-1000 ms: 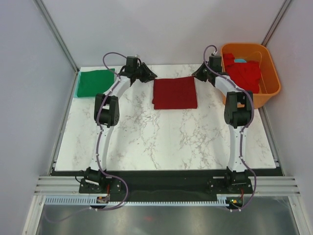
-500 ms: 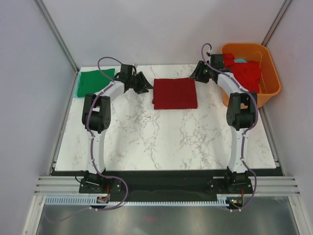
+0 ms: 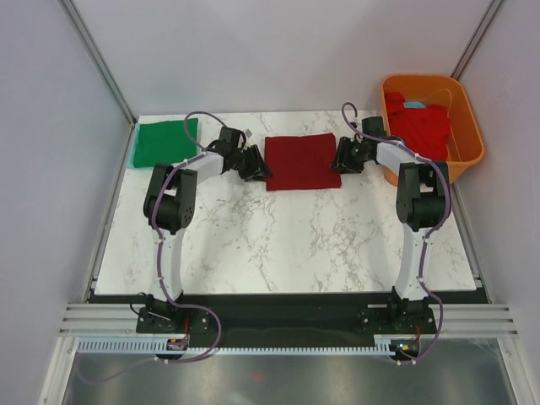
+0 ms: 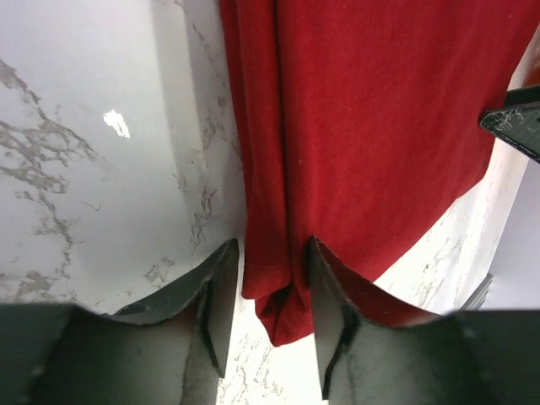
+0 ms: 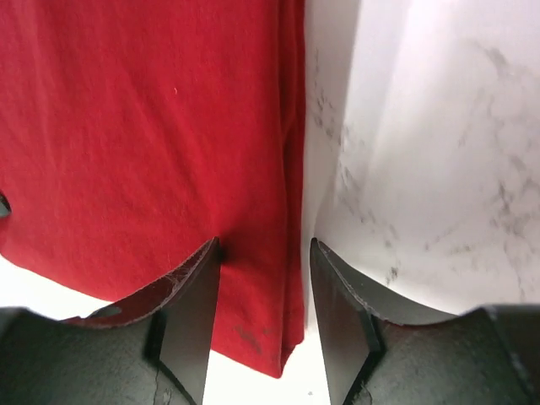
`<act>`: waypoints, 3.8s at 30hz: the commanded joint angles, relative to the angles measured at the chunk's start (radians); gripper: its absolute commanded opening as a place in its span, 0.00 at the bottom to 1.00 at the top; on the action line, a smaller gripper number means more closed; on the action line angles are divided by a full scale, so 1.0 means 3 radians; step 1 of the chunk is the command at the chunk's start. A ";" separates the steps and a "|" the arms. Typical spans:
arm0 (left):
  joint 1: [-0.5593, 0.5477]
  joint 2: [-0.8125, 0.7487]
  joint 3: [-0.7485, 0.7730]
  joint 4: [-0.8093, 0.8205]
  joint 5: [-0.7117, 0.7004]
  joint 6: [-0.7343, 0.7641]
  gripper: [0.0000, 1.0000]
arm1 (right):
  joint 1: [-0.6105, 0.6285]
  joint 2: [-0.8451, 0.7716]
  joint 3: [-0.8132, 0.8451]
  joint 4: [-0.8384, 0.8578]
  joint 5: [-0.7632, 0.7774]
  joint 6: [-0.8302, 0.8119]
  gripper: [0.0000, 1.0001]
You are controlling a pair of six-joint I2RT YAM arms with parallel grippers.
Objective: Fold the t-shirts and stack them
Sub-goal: Fold the tshirt, then neatly place the folded tshirt to the corner
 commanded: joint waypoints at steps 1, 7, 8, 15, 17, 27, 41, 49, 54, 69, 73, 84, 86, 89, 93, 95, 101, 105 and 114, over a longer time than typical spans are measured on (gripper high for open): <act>-0.0035 -0.0107 -0.0071 0.0070 0.0102 0.0192 0.44 | 0.0007 -0.0265 -0.0153 -0.0040 -0.0092 -0.0186 0.54; -0.0046 -0.0153 -0.0183 0.0065 0.0152 0.0172 0.06 | 0.0002 -0.0382 -0.0388 0.0011 -0.0194 -0.0181 0.42; -0.0046 -0.0173 -0.0204 0.0070 0.0153 0.0157 0.02 | 0.0002 -0.0428 -0.0414 0.0021 -0.0209 -0.0176 0.39; -0.0046 -0.0653 -0.0664 -0.0037 0.0137 -0.0052 0.02 | 0.0002 -0.0837 -0.0966 0.0210 -0.0322 -0.0033 0.26; -0.0046 -0.0761 -0.0929 -0.0130 0.0127 -0.0150 0.02 | 0.0022 -0.0950 -0.1272 0.0251 -0.0368 0.0018 0.26; -0.0046 -0.1492 -0.1830 -0.0155 0.0132 -0.0222 0.36 | 0.0120 -0.1655 -0.2153 0.0431 -0.0343 0.0131 0.34; -0.0005 -0.1279 -0.0732 -0.0529 -0.0052 -0.0094 0.50 | 0.0114 -0.1166 -0.0855 -0.0019 -0.0265 0.0054 0.33; -0.0005 -0.0625 -0.0230 -0.0513 -0.0062 0.0074 0.48 | 0.0114 -0.0490 -0.0231 -0.0030 -0.0501 -0.0033 0.32; 0.0006 -0.0332 -0.0061 -0.0518 -0.0220 0.0197 0.48 | 0.0099 -0.0112 0.0173 -0.0030 -0.0358 -0.0033 0.29; 0.0108 -0.1159 -0.0484 -0.0524 -0.0164 0.0488 0.61 | 0.0130 -0.0545 0.0098 -0.0214 -0.0041 0.0105 0.43; 0.0128 -0.1207 -0.0822 -0.0518 -0.0139 0.0555 0.64 | 0.0201 -0.1091 -0.0189 -0.0229 0.0015 0.0156 0.46; 0.0133 -0.0532 -0.0700 -0.0411 0.0178 0.0617 0.65 | 0.0656 -0.2145 -0.1088 -0.0107 0.0123 0.0243 0.49; 0.0123 -0.0465 -0.0690 -0.0396 0.0148 0.0591 0.64 | 0.0728 -0.2253 -0.1282 -0.0055 0.0168 0.0269 0.49; 0.0128 -0.0414 -0.0680 -0.0385 0.0031 0.0591 0.62 | 0.0794 -0.2427 -0.1467 0.0021 0.0174 0.0315 0.49; 0.0128 -0.0195 -0.0547 -0.0375 -0.0047 0.0591 0.60 | 0.0800 -0.2576 -0.1565 0.0032 0.0159 0.0310 0.50; 0.0118 -0.0128 -0.0470 -0.0370 -0.0047 0.0550 0.58 | 0.0805 -0.2607 -0.1580 0.0032 0.0143 0.0305 0.50; 0.0046 -0.0066 -0.0434 -0.0370 -0.0169 0.0458 0.54 | 0.0805 -0.2724 -0.1621 0.0037 0.0118 0.0305 0.50; 0.0026 -0.0092 -0.0465 -0.0375 -0.0302 0.0346 0.44 | 0.0800 -0.2755 -0.1647 0.0047 0.0087 0.0315 0.50; -0.0158 -0.0453 -0.0592 -0.0406 -0.0900 0.0146 0.02 | 0.0800 -0.2842 -0.1713 -0.0009 0.0000 0.0243 0.50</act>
